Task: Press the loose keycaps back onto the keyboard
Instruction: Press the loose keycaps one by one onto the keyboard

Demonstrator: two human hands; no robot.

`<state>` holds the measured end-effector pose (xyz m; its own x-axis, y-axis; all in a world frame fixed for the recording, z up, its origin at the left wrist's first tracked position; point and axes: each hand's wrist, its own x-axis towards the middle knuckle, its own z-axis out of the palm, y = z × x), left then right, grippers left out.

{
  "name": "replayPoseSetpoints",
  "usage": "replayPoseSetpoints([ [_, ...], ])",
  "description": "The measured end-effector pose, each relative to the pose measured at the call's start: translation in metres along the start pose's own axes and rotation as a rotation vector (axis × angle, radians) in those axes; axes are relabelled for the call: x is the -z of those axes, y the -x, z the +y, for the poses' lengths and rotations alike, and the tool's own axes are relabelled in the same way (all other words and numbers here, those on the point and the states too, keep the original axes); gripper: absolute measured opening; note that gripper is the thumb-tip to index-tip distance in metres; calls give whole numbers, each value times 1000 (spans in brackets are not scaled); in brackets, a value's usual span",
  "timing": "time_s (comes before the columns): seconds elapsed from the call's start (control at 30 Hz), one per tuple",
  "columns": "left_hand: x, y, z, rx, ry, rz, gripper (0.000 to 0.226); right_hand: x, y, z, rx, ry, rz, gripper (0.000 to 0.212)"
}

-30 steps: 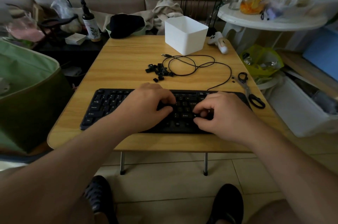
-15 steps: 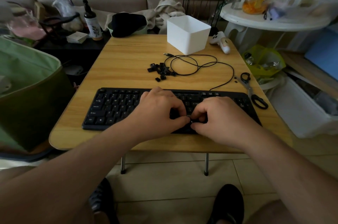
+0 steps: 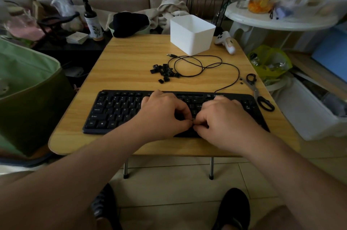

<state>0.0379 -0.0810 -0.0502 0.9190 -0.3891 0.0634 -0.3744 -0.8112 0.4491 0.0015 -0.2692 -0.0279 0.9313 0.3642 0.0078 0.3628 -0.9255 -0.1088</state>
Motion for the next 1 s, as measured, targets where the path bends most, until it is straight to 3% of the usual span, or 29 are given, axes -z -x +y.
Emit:
replayPoseSetpoints([
  [0.2, 4, -5, 0, 9, -11, -9, 10, -7, -1, 8, -27, -156, 15, 13],
  [0.43, 22, -18, -25, 69, 87, 72, 9, 0, -2, 30, -285, -525, 123, 9],
  [0.63, 20, -34, -35, 98, 44, 107, 5, -6, -8, 18, -309, -408, 72, 39],
  [0.73, 25, -45, -41, 111, 40, 141, 2, -3, -10, 16, -319, -405, 73, 42],
  [1.0, 35, -72, -61, 204, -32, 133, 31, -4, -17, 20, -299, -512, 114, 40],
])
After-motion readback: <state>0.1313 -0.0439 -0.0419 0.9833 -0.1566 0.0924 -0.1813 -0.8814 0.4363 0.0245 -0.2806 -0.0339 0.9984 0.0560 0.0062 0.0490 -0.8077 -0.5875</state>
